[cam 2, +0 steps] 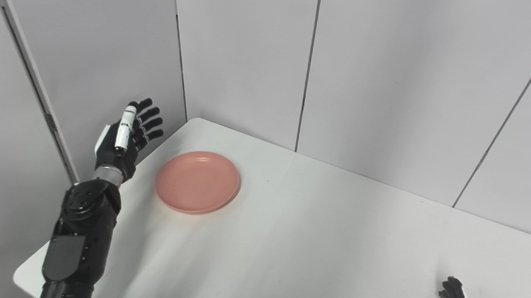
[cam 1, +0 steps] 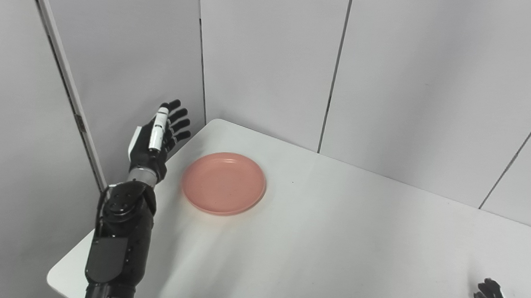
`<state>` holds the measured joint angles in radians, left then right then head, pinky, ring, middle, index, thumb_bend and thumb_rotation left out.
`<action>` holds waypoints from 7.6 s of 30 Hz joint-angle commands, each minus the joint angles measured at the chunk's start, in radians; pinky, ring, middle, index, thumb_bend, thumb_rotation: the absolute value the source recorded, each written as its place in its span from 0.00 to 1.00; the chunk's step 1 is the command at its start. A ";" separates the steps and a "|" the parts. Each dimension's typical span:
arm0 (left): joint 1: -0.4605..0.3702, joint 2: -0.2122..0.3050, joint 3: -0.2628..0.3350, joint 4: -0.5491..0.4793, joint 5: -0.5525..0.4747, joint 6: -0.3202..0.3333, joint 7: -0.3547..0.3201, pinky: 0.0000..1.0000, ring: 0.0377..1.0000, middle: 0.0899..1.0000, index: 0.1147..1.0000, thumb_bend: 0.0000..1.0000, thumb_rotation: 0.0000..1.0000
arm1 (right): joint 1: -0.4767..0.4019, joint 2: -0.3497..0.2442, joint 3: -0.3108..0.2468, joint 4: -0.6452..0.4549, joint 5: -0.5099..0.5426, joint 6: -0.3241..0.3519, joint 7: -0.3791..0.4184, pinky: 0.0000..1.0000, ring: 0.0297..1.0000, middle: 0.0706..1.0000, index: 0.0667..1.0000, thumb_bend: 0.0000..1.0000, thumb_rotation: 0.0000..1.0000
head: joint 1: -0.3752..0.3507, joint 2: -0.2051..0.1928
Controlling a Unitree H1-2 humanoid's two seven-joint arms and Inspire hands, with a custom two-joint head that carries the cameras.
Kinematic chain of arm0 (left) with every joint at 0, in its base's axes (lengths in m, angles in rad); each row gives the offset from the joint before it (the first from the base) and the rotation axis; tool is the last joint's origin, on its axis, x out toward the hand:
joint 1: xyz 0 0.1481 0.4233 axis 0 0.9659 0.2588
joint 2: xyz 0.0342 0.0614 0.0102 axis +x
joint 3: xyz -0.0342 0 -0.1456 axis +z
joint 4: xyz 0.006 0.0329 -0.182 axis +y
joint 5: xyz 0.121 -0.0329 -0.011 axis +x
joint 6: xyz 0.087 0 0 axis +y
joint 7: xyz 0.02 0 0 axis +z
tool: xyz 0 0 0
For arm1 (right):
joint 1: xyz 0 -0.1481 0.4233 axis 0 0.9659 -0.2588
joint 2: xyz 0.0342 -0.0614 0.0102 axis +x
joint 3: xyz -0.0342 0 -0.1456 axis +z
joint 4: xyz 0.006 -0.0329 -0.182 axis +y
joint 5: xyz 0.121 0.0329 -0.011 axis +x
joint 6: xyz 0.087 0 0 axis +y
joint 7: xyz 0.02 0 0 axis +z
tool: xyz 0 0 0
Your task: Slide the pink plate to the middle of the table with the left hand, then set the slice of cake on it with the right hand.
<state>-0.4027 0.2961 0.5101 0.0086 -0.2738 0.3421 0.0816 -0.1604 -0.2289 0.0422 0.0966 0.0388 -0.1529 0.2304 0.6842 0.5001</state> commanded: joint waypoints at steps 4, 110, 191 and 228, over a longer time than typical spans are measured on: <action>-0.024 0.007 -0.006 0.015 -0.012 -0.077 0.006 0.84 0.87 0.87 0.84 0.32 0.96 | 0.016 -0.013 -0.013 -0.012 -0.011 0.038 -0.013 0.99 0.95 0.96 0.97 0.40 1.00 | 0.001 0.005; -0.032 -0.102 -0.236 0.299 -0.134 -0.095 -0.085 0.92 0.93 0.93 0.92 0.34 1.00 | 0.037 -0.022 0.005 -0.104 -0.021 0.082 -0.012 0.98 0.95 0.95 0.97 0.25 1.00 | -0.059 0.060; 0.214 -0.174 -0.506 0.002 -0.041 -0.009 -0.300 0.90 0.91 0.92 0.89 0.40 1.00 | -0.011 0.127 0.080 -0.313 -0.527 0.172 -0.245 0.87 0.92 0.93 0.93 0.33 1.00 | -0.870 0.138; 0.135 -0.029 -0.394 0.366 -0.151 -0.129 -0.477 0.82 0.85 0.85 0.83 0.42 0.96 | -0.219 -0.035 -0.122 -0.403 -1.229 0.611 -0.166 0.51 0.72 0.87 0.92 0.89 0.73 | -1.243 0.043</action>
<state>-0.3403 0.2619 0.1261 0.2953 -0.4596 0.1521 -0.4168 -0.3478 -0.2397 -0.0615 -0.2962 -1.1750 0.4377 0.0691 -0.5568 0.5430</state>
